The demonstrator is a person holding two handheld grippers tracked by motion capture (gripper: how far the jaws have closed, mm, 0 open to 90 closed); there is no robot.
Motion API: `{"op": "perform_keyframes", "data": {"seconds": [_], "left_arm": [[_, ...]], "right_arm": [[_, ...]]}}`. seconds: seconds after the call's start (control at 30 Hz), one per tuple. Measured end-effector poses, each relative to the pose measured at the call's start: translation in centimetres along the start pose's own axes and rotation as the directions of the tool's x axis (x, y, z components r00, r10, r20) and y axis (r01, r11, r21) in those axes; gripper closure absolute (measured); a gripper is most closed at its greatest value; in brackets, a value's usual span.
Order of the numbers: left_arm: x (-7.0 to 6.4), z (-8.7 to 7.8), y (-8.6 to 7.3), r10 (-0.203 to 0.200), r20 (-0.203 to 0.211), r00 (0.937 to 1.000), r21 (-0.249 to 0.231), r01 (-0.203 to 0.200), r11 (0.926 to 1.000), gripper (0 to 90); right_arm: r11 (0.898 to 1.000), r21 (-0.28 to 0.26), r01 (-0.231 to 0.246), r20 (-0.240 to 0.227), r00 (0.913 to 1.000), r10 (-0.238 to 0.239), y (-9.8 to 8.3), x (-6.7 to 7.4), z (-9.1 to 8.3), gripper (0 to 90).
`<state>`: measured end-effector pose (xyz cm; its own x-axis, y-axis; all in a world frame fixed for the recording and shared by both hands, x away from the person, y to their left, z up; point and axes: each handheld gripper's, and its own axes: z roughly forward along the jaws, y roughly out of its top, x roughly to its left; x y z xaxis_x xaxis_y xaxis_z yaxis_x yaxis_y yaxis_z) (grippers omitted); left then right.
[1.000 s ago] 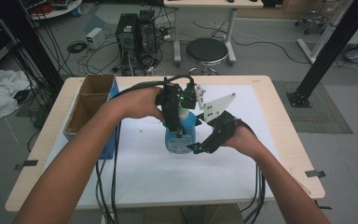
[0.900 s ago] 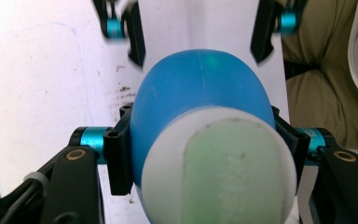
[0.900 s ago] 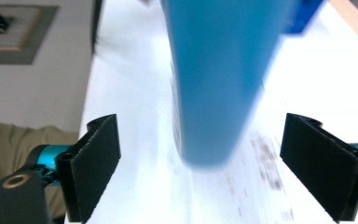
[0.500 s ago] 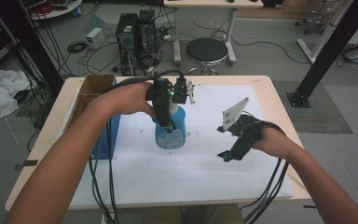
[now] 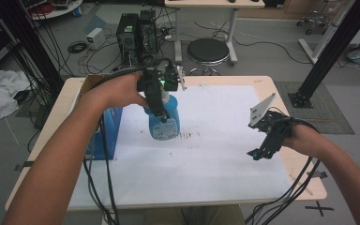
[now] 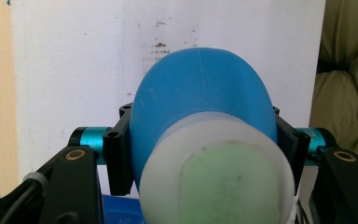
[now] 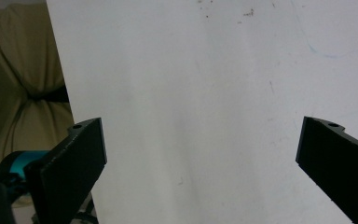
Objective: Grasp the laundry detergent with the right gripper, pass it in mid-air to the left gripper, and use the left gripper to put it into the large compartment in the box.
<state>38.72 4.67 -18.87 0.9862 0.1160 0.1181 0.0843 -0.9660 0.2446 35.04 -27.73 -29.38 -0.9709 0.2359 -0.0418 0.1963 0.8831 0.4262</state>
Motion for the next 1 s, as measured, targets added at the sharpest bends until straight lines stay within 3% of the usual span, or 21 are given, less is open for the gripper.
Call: {"op": "perform_keyframes", "data": {"seconds": [0.3,0.37,0.5,0.57,0.7,0.73,0.77,0.9,1.0], "left_arm": [[0.8,-2.4,-0.9,-0.103,-0.045,0.9937,0.017,0.103,0.9945,37.7],[1.0,-3.2,-1.3,-0.131,-0.053,0.9899,0.02,0.133,0.991,37.7],[1.4,-4.7,-2.2,-0.183,-0.063,0.9811,0.006,0.183,0.983,37.7],[1.5,-5.4,-2.7,-0.205,-0.07,0.9763,-0.006,0.205,0.9788,37.7],[1.9,-7.1,-3.9,-0.252,-0.079,0.9644,-0.006,0.253,0.9675,37.7],[1.9,-7.1,-3.9,-0.252,-0.079,0.9644,-0.006,0.253,0.9675,37.7],[2.0,-7.9,-4.5,-0.273,-0.085,0.9582,-0.011,0.273,0.9619,37.7],[2.1,-9.1,-5.7,-0.307,-0.1,0.9463,-0.012,0.308,0.9514,37.7],[2.1,-10.4,-7.0,-0.339,-0.114,0.9339,-0.025,0.338,0.9408,37.7]], "right_arm": [[0.995,0.067,-0.071,0.024,0.9973,0.07,-1.4,-0.8,-1.0,0.8],[0.993,0.071,-0.097,-0.005,0.9952,0.098,-1.6,-1.2,-1.4,1.0],[0.994,0.08,-0.077,-0.001,0.997,0.078,-1.7,-1.3,-1.7,0.9],[0.993,0.091,-0.072,0.052,0.9963,0.068,-1.6,-1.3,-1.8,1.0],[0.994,0.095,-0.059,0.035,0.9979,0.055,-1.6,-1.3,-1.8,1.0],[0.994,0.095,-0.059,0.035,0.9979,0.055,-1.6,-1.3,-1.8,1.0],[0.993,0.104,-0.059,0.035,0.9978,0.056,-1.5,-1.3,-1.8,1.0],[0.994,0.099,-0.047,0.031,0.9986,0.044,-1.4,-1.4,-2.0,1.0],[0.995,0.096,-0.041,0.023,0.999,0.039,-1.5,-1.4,-2.1,1.0]]}}
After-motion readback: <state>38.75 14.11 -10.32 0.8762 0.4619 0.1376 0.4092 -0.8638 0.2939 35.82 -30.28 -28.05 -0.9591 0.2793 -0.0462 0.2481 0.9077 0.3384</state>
